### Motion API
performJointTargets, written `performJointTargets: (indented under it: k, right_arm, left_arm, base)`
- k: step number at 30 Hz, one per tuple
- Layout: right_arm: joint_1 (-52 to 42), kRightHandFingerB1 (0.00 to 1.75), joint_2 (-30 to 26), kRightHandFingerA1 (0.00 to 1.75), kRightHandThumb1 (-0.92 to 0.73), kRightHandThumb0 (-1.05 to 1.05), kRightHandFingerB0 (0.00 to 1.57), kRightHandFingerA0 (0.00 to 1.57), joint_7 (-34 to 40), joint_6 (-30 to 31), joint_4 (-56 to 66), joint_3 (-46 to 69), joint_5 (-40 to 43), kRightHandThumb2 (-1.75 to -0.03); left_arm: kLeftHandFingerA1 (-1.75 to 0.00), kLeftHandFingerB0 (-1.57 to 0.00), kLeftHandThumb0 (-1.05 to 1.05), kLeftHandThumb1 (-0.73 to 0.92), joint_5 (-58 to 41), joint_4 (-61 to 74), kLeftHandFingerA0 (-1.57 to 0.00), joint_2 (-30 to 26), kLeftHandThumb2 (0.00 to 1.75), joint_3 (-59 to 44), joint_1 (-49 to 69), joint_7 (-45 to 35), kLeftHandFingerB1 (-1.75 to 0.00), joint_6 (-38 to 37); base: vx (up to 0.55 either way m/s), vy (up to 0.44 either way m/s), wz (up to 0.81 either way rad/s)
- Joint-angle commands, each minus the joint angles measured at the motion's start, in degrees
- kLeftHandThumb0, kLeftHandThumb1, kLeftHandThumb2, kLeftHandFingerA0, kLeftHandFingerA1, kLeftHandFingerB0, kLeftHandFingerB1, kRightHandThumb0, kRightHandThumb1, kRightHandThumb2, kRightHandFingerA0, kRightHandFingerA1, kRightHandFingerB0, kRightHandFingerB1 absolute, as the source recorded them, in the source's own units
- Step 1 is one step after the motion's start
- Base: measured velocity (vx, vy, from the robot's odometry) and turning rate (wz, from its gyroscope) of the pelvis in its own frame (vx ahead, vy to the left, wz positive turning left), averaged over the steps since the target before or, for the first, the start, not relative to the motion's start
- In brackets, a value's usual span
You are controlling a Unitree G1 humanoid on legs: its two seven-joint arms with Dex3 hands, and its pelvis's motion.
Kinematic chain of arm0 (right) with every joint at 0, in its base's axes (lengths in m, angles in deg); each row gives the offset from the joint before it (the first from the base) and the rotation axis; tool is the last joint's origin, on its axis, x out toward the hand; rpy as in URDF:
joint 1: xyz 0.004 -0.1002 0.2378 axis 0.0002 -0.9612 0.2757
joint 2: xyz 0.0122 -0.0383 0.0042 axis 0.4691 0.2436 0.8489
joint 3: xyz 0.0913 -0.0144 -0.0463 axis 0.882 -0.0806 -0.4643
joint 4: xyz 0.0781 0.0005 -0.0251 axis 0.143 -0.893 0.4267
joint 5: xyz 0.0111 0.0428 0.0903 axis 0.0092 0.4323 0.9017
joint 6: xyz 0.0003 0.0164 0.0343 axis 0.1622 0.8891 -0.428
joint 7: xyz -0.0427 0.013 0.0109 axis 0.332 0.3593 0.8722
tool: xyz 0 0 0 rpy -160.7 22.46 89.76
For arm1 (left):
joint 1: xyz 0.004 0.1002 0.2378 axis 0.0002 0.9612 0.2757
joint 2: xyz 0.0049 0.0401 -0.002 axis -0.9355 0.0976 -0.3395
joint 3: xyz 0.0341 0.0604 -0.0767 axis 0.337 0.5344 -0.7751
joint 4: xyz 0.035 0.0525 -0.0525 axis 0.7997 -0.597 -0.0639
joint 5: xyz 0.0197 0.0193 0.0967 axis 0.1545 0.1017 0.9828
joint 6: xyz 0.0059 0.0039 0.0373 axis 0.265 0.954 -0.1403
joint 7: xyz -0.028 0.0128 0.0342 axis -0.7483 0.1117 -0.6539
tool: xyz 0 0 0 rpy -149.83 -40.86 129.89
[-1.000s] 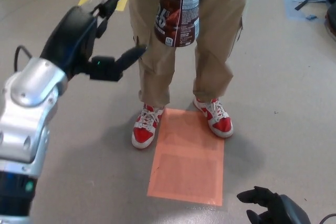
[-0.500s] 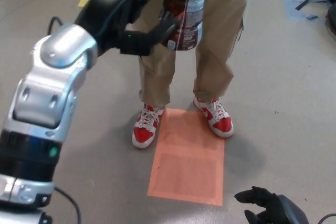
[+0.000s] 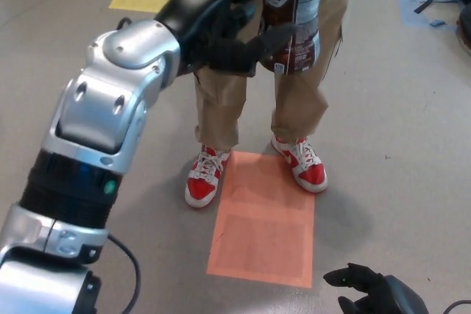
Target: The robot recieved a bottle of protein shake from a person using its left hand and then shake the protein up and down 2 two times and hand it back to the person
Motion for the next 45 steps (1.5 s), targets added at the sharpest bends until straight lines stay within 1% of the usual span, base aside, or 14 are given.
performJointTargets:
  k: [1, 16, 17, 22, 23, 25, 26, 27, 28, 29, 31, 36, 41, 45]
  right_arm:
    - [-1.99, 0.50, -1.08, 0.52, -0.81, -0.27, 0.69, 0.87, 4.70, -5.68, -1.42, -0.36, -1.77, -0.65]
    - [-1.84, 0.49, -0.97, 0.52, -0.82, -0.29, 0.69, 0.88, 5.58, -6.64, -2.18, -0.25, -2.53, -0.65]
    - [-1.77, 0.50, -0.94, 0.53, -0.82, -0.28, 0.69, 0.87, 5.73, -6.80, -2.29, -0.26, -2.59, -0.64]
    - [-1.63, 0.49, -0.48, 0.54, -0.82, -0.29, 0.69, 0.86, 5.09, -7.12, -2.67, 0.24, -2.21, -0.64]
    - [-1.57, 0.50, -0.39, 0.53, -0.82, -0.28, 0.69, 0.87, 5.16, -7.20, -2.68, 0.28, -2.24, -0.65]
    - [-1.53, 0.49, -0.33, 0.54, -0.83, -0.29, 0.69, 0.86, 4.96, -7.29, -2.71, 0.42, -2.13, -0.65]
    - [-1.53, 0.49, -0.34, 0.54, -0.83, -0.29, 0.69, 0.87, 4.84, -7.38, -2.72, 0.47, -2.08, -0.65]
    - [-1.55, 0.49, -0.35, 0.54, -0.83, -0.29, 0.69, 0.87, 4.83, -7.41, -2.72, 0.47, -2.11, -0.65]
    - [-1.52, 0.50, -0.42, 0.54, -0.82, -0.28, 0.69, 0.87, 4.83, -7.66, -2.71, 0.54, -2.07, -0.64]
    - [-1.32, 0.49, -0.46, 0.52, -0.81, -0.27, 0.69, 0.88, 4.69, -7.56, -2.63, 0.67, -1.94, -0.64]
    - [-1.19, 0.49, -0.59, 0.51, -0.79, -0.27, 0.70, 0.90, 4.83, -7.38, -2.47, 0.79, -1.90, -0.65]
    - [-0.47, 0.52, -0.85, 0.55, -0.78, -0.25, 0.69, 0.91, 5.54, -7.81, -2.76, 0.70, -2.23, -0.67]
    - [-0.54, 0.51, -0.67, 0.55, -0.78, -0.27, 0.68, 0.89, 4.31, -7.91, -2.83, 1.33, -1.41, -0.69]
    - [-1.05, 0.50, -0.62, 0.54, -0.78, -0.26, 0.69, 0.91, 4.72, -7.83, -2.70, 1.34, -1.72, -0.68]
  left_arm:
    - [-0.08, 0.00, -0.88, 0.51, -2.23, -2.88, 0.00, 2.53, 0.89, 1.43, -6.63, -0.54, 0.00, 21.84]
    - [-0.14, 0.00, -0.80, 0.46, 0.08, -5.75, 0.00, 6.13, 0.85, -5.18, -8.22, 7.35, 0.00, 20.42]
    - [-0.03, 0.00, -0.81, 0.55, 0.03, -6.09, 0.00, 6.68, 0.57, -6.09, -8.20, 8.26, 0.00, 19.95]
    - [0.00, 0.00, -0.78, 0.53, 1.26, -6.36, 0.00, 9.50, 0.57, -9.09, -6.54, 14.01, 0.00, 13.91]
    - [-0.05, 0.00, -0.77, 0.45, 1.47, -6.54, 0.00, 10.09, 0.82, -9.80, -6.49, 15.29, 0.00, 13.28]
    - [-0.05, 0.00, -0.73, 0.46, 2.85, -5.68, 0.00, 11.47, 0.77, -10.21, -4.91, 18.65, 0.00, 8.63]
    - [-0.37, -0.12, -0.52, 0.61, 4.81, -4.82, -0.26, 11.74, 0.61, -8.95, -3.36, 20.65, -0.24, 4.45]
    - [-0.37, -0.12, -0.52, 0.61, 6.69, -4.30, -0.26, 11.63, 0.61, -7.44, -2.22, 22.03, -0.24, 1.41]
    - [-0.50, -0.41, -0.30, 0.78, 8.22, -3.93, -0.94, 11.54, 0.64, -6.25, -0.34, 23.29, -0.33, -4.71]
    - [-0.57, -0.68, -0.18, 0.85, 8.62, -4.03, -1.20, 11.68, 0.68, -6.15, 0.98, 24.21, -0.43, -9.96]
    - [-0.75, -0.89, -0.20, 0.88, 8.87, -4.48, -1.25, 11.92, 0.68, -6.12, 1.62, 25.30, -0.56, -13.48]
    - [-1.18, -0.79, -0.22, 0.80, 9.15, -2.67, -1.06, 11.16, 0.66, -5.03, 3.17, 24.40, -1.08, -14.98]
    - [-1.51, -0.71, -0.17, 0.82, 7.39, 0.45, -0.85, 10.44, 0.67, -5.16, 8.42, 22.01, -1.17, -13.22]
    - [-1.49, -0.70, -0.17, 0.83, 6.12, 2.36, -0.86, 9.64, 0.68, -4.72, 17.78, 19.48, -1.16, -16.60]
  base:
    - [0.00, 0.000, 0.00]
    - [0.00, 0.000, 0.00]
    - [0.00, 0.000, 0.00]
    - [0.00, 0.000, 0.00]
    - [0.00, 0.000, 0.00]
    - [0.00, 0.000, 0.00]
    - [0.00, 0.000, 0.00]
    - [0.00, 0.000, 0.00]
    - [0.00, 0.000, 0.00]
    - [0.00, 0.000, 0.00]
    - [0.00, 0.000, 0.00]
    - [0.00, 0.000, 0.00]
    - [0.00, 0.000, 0.00]
    - [0.00, 0.000, 0.00]
